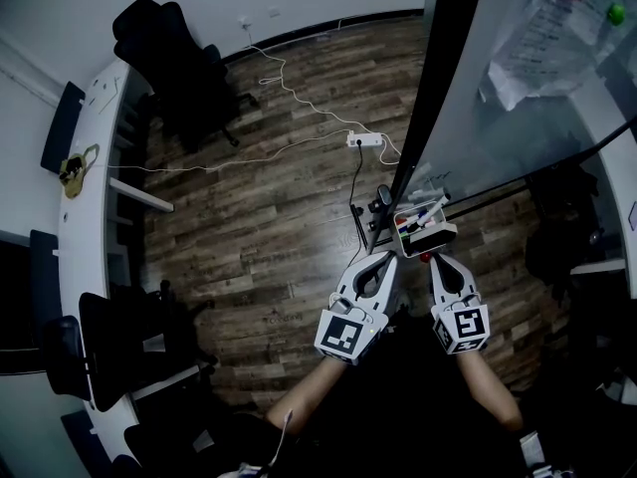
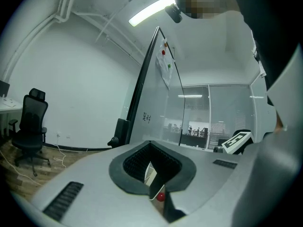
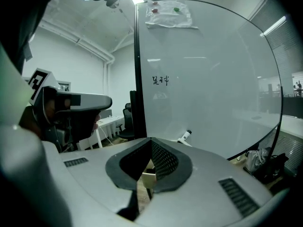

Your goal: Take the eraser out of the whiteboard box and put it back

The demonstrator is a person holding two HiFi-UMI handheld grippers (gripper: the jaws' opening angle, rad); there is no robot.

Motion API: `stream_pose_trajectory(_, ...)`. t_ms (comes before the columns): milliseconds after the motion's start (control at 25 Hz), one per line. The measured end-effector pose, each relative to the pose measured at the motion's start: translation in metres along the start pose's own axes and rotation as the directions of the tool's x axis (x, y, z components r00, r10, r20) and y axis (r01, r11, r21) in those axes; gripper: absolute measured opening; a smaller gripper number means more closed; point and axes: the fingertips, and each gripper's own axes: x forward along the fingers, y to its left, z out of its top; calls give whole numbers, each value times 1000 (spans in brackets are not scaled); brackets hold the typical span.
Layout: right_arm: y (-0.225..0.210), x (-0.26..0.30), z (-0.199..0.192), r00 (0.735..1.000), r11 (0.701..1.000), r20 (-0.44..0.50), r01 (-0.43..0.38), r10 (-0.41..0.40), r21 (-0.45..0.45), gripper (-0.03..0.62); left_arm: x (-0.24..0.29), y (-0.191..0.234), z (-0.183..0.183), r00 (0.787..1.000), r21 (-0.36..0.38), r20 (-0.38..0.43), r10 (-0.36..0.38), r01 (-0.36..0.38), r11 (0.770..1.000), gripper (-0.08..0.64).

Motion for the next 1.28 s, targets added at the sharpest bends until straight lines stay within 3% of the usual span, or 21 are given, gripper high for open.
stream_pose_trajectory(400, 32, -38, 12, 995, 995, 50, 80, -83, 64, 15, -35, -12, -3, 996, -5, -13, -85, 85, 996, 6)
stream_pose_trajectory(640, 55, -74, 18, 981, 981, 86, 162, -172, 107, 15, -64, -23, 0, 988, -44, -5, -154, 153, 987, 6)
stream_pose_trajectory(800, 70, -96, 22, 969, 972, 108, 212, -223, 104, 15, -77, -31, 1, 979, -22, -18, -205, 204, 979, 5)
stream_pose_trajectory(1280, 65, -141, 19, 953, 952, 139, 240, -268, 193, 15, -86, -54, 6, 981, -27, -15, -192, 191, 981, 5)
